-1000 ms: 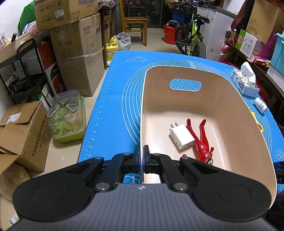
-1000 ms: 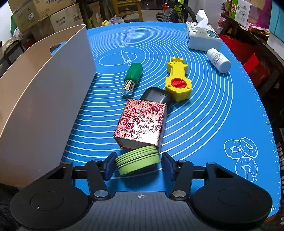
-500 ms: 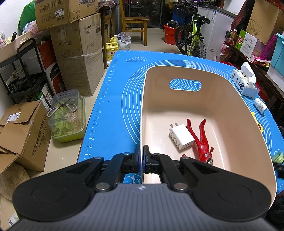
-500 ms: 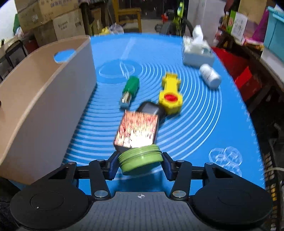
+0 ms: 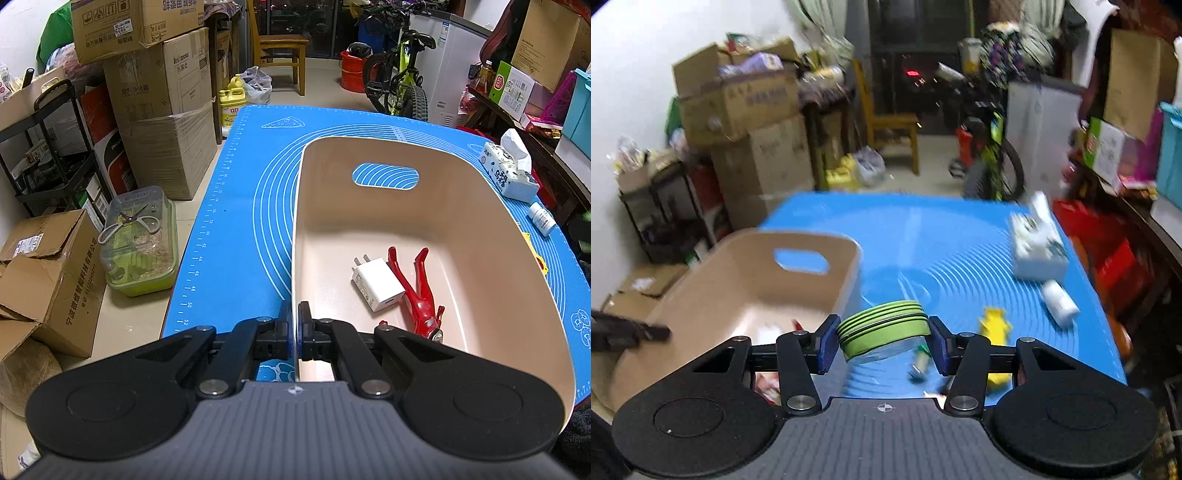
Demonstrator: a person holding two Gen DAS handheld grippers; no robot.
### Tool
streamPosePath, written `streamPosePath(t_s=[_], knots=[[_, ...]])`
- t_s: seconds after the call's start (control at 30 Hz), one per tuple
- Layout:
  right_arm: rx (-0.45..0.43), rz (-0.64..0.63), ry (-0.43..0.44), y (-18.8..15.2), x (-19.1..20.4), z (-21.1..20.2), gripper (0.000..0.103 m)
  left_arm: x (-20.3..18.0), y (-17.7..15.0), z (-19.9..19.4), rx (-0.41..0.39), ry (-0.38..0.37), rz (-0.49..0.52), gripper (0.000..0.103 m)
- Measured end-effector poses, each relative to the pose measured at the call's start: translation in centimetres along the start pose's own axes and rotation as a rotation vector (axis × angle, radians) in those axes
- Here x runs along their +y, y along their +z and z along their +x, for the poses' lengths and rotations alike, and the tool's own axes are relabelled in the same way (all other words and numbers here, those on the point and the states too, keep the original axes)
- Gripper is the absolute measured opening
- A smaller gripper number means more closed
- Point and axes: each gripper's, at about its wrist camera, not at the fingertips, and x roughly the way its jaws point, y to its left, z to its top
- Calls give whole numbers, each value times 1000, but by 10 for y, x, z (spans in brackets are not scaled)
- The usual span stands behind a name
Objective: Organize rigid objects
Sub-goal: 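Carry the green tape roll into the bin and open the right gripper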
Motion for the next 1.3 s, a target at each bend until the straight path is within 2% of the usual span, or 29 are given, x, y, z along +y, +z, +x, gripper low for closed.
streamPosePath(t_s=[0.23,0.47,0.67,0.9,1.1,1.17,1.3], knots=[[-41,-35,71,20,35,15,55,0,0,0,0,0,0,4],[-14,-70,129,24,69,38,55,-1,0,0,0,2,3,4],[93,-129,156,17,99,69,55,-2,0,1,0,1,3,4],[244,-190,142,-3,120,104,55,-3,-1,1,-1,1,4,4],[296,-199,144,-8,128,114,55,-6,-1,1,0,5,7,4],[306,-211,138,-9,130,115,58,-6,-1,2,0,4,6,4],[270,-204,143,-6,127,105,71,-7,-1,2,1,1,4,4]])
